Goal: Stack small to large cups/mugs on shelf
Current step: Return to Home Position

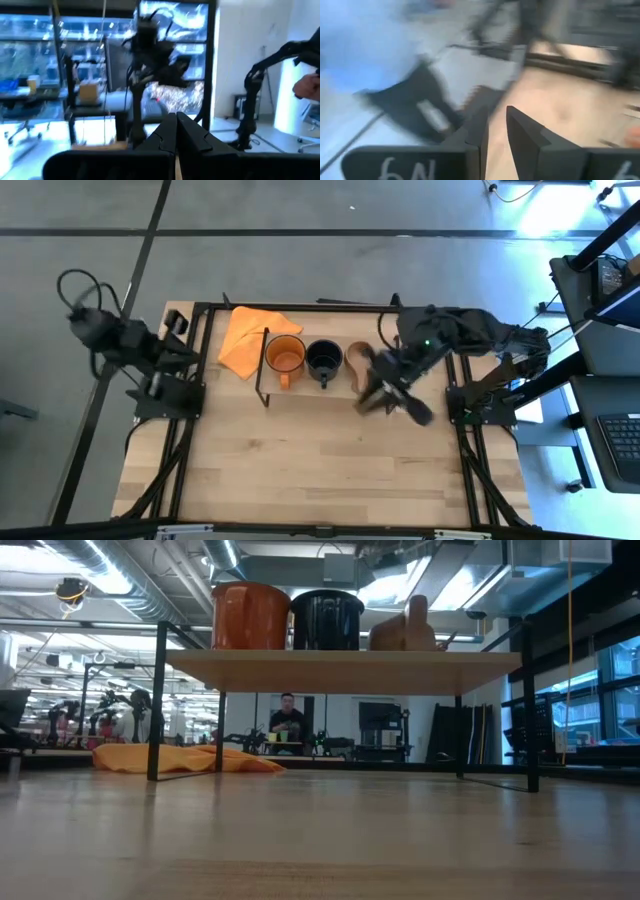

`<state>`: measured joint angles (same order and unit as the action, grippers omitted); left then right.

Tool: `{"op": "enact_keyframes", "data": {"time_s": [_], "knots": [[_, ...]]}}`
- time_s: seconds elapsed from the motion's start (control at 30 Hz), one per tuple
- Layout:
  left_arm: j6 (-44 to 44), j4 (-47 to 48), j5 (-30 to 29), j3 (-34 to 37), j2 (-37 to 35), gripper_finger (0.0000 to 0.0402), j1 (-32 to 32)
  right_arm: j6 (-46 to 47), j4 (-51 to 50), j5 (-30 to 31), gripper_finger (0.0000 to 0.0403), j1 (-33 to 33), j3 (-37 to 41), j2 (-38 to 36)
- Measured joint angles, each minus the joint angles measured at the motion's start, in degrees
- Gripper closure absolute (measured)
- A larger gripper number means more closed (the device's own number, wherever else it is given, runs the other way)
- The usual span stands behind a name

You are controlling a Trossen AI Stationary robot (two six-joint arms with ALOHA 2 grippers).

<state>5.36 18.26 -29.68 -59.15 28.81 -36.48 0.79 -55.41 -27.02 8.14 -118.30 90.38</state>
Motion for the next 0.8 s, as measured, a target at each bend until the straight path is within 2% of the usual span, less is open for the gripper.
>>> {"op": "enact_keyframes", "data": {"time_s": [0.1, 0.23, 0.33, 0.47, 0.57, 0.67, 0.8], "knots": [[-1.4, -2.1, 2.3, 4.4, -3.5, 0.0401, 3.3, -1.2, 4.7, -9.3, 0.0334, -3.5, 9.3, -5.8], [-2.3, -6.1, 2.9, 10.5, -9.1, 0.0401, 6.8, 2.0, 14.7, -9.8, 0.0334, -9.1, 26.9, -17.5], [-3.0, -3.5, 3.7, 11.8, -13.9, 0.0401, 8.0, 5.4, 22.6, -10.9, 0.0334, -13.0, 37.7, -28.1], [-8.7, 8.2, -1.2, 10.3, -22.9, 0.0401, 8.0, 8.5, 31.1, -8.5, 0.0334, -16.9, 48.3, -41.4], [-14.7, 17.3, -1.9, 10.4, -28.9, 0.0401, 7.9, 12.0, 35.0, -5.4, 0.0334, -17.3, 55.2, -49.2], [-21.0, 28.1, -7.4, 8.6, -28.4, 0.0401, 8.4, 12.6, 39.4, -2.2, 0.0334, -17.4, 61.8, -56.8], [-23.4, 29.4, -8.4, 9.9, -28.5, 0.0401, 7.7, 12.5, 47.9, 0.0, 0.0334, -17.3, 70.4, -66.3]]}}
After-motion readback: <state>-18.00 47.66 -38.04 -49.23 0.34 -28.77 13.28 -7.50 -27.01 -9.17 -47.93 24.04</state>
